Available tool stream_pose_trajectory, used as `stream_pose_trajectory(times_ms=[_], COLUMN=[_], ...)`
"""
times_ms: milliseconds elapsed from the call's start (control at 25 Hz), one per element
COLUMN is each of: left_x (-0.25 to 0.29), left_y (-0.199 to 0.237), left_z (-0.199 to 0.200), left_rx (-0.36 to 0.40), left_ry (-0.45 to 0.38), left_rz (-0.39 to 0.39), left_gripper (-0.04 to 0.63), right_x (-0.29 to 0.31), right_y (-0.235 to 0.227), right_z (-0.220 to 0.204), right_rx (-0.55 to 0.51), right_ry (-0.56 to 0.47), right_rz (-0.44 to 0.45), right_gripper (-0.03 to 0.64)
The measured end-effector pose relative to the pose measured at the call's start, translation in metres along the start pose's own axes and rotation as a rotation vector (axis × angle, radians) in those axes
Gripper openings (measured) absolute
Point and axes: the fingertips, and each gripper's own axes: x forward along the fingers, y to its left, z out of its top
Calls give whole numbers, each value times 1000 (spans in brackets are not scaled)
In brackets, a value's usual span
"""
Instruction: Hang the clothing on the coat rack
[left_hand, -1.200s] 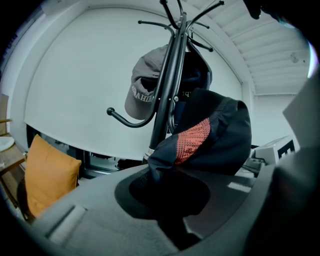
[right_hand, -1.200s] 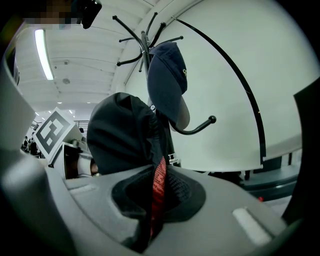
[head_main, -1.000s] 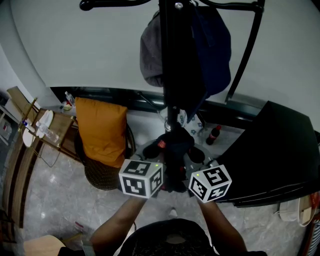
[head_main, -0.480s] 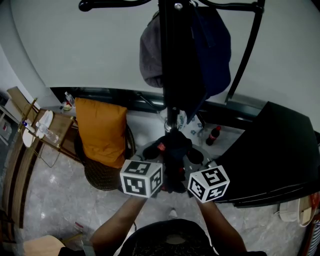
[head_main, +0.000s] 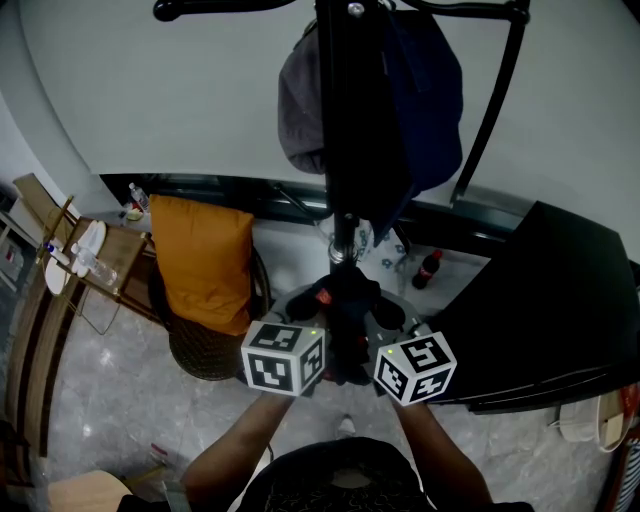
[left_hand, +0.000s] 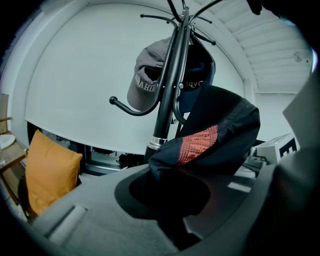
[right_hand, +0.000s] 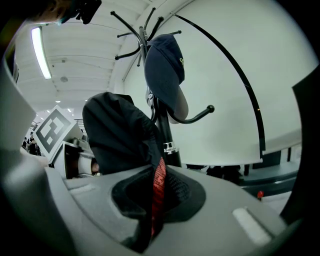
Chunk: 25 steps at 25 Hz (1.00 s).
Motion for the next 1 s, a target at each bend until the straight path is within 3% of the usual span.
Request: stream_pose_trajectory(times_ms=[1000], left_x=[-11], left_y=[-13], left_z=[-31], left_rx=[-11], left_ry=[27], left_rz=[-19], left_gripper=[34], right_x=[-20], right_y=[4], right_z=[-25], right_rx=[19], right_ry=[16], right_rz=[-52], right_gripper=[21])
